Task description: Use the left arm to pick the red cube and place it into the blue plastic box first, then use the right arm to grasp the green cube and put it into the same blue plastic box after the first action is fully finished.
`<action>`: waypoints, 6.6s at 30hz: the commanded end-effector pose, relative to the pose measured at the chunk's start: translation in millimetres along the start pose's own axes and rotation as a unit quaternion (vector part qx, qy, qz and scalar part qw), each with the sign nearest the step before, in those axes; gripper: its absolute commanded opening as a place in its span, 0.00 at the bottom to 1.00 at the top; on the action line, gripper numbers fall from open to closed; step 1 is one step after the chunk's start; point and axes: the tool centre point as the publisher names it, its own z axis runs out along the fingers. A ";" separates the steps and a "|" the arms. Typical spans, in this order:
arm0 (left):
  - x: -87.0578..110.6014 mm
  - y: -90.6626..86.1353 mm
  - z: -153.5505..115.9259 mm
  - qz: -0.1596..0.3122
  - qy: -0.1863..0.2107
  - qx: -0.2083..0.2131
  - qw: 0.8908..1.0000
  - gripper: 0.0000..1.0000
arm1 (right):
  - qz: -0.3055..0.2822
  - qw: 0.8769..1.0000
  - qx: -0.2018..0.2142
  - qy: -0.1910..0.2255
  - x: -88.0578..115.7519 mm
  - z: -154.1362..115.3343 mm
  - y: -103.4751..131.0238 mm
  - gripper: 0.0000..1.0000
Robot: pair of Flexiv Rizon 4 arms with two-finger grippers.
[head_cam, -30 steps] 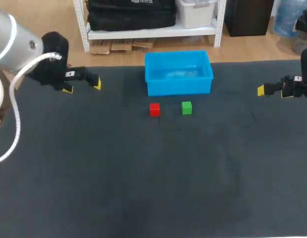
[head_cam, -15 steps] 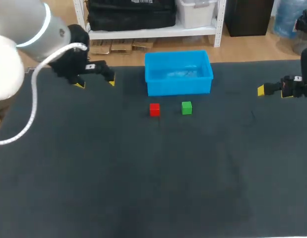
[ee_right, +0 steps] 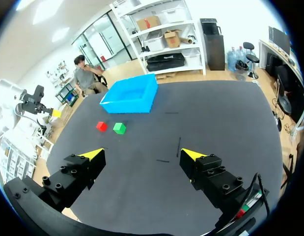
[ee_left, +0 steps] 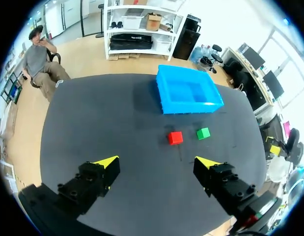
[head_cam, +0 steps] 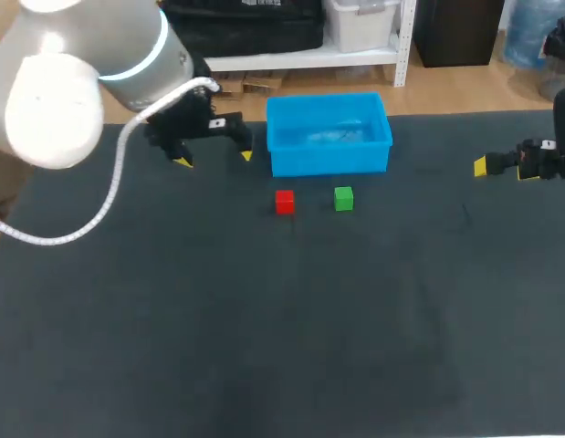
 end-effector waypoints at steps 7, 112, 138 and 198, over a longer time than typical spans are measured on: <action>-11.7 -23.6 17.4 0.000 0.007 -0.037 0.999 1.00 | 0.000 1.000 0.000 0.000 0.0 0.1 -0.5 1.00; -26.0 -58.7 74.5 -0.013 0.091 -0.093 0.991 1.00 | 0.000 1.000 0.000 0.000 0.0 0.1 -0.5 1.00; -19.3 -77.8 92.3 -0.042 0.128 -0.111 0.985 1.00 | 0.000 1.000 0.000 0.000 0.0 0.1 -0.5 1.00; 1.0 -52.5 158.6 -0.059 0.170 -0.116 0.977 1.00 | 0.000 1.000 0.000 0.000 0.0 0.1 -0.5 1.00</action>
